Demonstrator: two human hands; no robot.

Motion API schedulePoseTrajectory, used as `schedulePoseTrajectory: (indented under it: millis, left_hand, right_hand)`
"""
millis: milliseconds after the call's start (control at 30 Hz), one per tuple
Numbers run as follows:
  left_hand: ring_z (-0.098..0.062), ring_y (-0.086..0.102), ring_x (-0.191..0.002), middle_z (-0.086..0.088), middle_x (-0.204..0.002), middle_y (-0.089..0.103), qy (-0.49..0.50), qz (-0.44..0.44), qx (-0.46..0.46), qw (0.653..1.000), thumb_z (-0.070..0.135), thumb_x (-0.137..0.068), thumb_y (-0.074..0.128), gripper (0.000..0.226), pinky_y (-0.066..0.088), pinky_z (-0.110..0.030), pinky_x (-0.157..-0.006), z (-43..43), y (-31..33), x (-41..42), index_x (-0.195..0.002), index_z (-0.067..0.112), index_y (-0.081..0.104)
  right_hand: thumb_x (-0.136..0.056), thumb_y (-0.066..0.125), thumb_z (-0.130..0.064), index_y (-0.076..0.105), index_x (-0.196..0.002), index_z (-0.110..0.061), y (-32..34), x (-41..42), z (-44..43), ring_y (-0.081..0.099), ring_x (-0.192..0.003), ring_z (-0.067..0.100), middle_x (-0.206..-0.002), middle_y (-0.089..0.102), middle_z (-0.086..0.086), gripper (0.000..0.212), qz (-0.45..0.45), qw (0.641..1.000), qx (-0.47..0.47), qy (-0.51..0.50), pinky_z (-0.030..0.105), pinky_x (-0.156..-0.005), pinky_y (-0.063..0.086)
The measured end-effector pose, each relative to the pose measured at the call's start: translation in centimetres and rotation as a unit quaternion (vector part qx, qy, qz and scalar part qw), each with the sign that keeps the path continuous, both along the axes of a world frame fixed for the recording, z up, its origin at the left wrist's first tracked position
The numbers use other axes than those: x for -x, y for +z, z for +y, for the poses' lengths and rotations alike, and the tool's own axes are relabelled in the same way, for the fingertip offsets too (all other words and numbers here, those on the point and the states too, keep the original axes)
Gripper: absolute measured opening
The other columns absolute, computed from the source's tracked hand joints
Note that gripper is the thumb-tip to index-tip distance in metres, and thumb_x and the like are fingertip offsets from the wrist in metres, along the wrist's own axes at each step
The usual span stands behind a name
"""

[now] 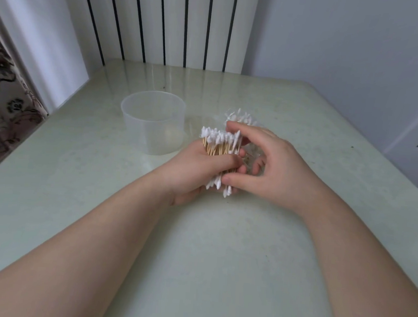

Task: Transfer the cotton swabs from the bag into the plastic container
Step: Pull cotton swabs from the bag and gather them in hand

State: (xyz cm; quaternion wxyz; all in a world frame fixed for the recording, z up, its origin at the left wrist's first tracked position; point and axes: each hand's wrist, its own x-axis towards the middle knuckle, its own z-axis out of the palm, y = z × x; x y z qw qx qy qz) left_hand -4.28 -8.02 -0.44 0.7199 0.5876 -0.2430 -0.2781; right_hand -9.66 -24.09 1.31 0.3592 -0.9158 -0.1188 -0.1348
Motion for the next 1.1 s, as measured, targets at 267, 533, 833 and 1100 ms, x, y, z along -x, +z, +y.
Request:
schedulePoseTrajectory:
  millis: [267,533,833,1100]
  left_hand:
    - [-0.019,0.066,-0.065,-0.007,-0.072,0.065,0.026,0.081,0.011,0.996,-0.003,-0.098,0.050,0.015,0.057,-0.030,-0.060,0.14,-0.04,-0.36,-0.097,0.009,0.060]
    - [-0.019,0.067,-0.068,-0.008,-0.072,0.067,0.022,0.090,0.018,0.996,0.000,-0.097,0.050,0.016,0.059,-0.028,-0.064,-0.14,0.33,-0.10,-0.090,0.007,0.062]
    - [-0.018,0.068,-0.068,-0.007,-0.076,0.067,0.017,0.086,0.006,0.996,0.000,-0.098,0.052,0.014,0.055,-0.025,-0.057,-0.03,0.40,-0.12,-0.091,0.006,0.062]
    - [-0.012,0.063,-0.063,-0.003,-0.070,0.064,0.020,0.075,0.011,0.997,0.009,-0.100,0.058,0.013,0.051,-0.021,-0.052,-0.05,0.42,-0.05,-0.088,0.010,0.062]
  right_hand:
    - [-0.054,0.092,-0.054,0.022,-0.154,-0.046,-0.29,0.18,0.44,0.041,-0.126,-0.003,-0.135,0.042,-0.019,0.122,0.084,0.994,0.074,0.018,0.027,-0.111,0.039]
    - [-0.059,0.089,-0.054,0.021,-0.157,-0.039,-0.07,0.16,0.19,0.034,-0.133,0.000,-0.136,0.045,-0.018,0.120,0.041,0.993,0.114,0.006,0.023,-0.113,0.033]
    - [-0.063,0.088,-0.052,0.037,-0.151,-0.035,-0.35,-0.27,0.33,0.041,-0.123,0.001,-0.119,0.050,-0.020,0.103,-0.002,0.994,0.109,-0.013,0.023,-0.106,0.040]
    - [-0.067,0.089,-0.038,0.054,-0.137,-0.034,-0.36,-0.31,0.63,0.053,-0.095,-0.010,-0.107,0.054,-0.022,0.078,-0.041,0.997,0.068,-0.024,0.005,-0.086,0.036]
